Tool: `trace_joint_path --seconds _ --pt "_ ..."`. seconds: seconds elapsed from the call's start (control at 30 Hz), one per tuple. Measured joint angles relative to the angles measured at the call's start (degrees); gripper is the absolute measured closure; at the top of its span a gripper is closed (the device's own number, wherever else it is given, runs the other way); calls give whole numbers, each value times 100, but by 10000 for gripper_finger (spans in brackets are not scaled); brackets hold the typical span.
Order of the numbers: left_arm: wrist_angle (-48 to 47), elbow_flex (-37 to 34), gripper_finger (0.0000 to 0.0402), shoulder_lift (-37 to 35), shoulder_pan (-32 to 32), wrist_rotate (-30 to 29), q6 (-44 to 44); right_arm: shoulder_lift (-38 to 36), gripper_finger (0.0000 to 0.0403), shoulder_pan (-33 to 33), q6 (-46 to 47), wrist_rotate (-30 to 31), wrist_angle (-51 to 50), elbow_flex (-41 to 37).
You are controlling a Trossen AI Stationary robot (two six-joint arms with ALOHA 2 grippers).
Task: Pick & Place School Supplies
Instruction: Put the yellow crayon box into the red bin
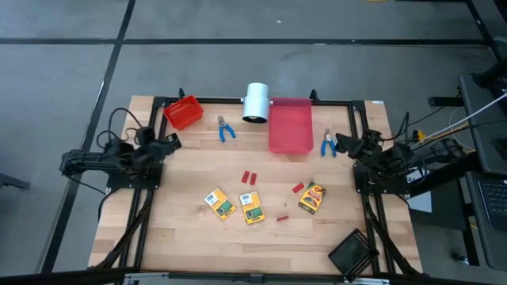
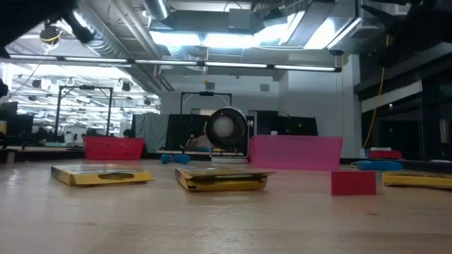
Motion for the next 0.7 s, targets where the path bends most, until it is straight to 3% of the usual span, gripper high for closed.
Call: trace_joint_path --seconds 0.1,0.2,0.37,0.43,0.53,0.63,0.7 --pt "67 38 369 3 0 324 -111 446 341 79 256 -561 -269 248" --pt "-590 212 370 11 1 -59 -301 962 341 150 542 -1163 -635 499" --pt "-3470 863 367 725 -18 -430 -206 1682 341 93 1208 -1712 -848 935" --pt "-4906 1391 366 1388 -106 -722 -259 1810 342 23 1617 -2552 -1707 1180" --pt "-6125 2286 366 2573 -284 -1184 222 1879 347 11 2580 -3691 -4118 1608" --pt "-6621 3246 366 3798 -438 -1481 1037 2079 350 246 2828 -4270 -5997 1839" --pt "-7219 3944 367 4620 -533 -1639 1485 2145 351 382 2786 -4333 -6320 1966"
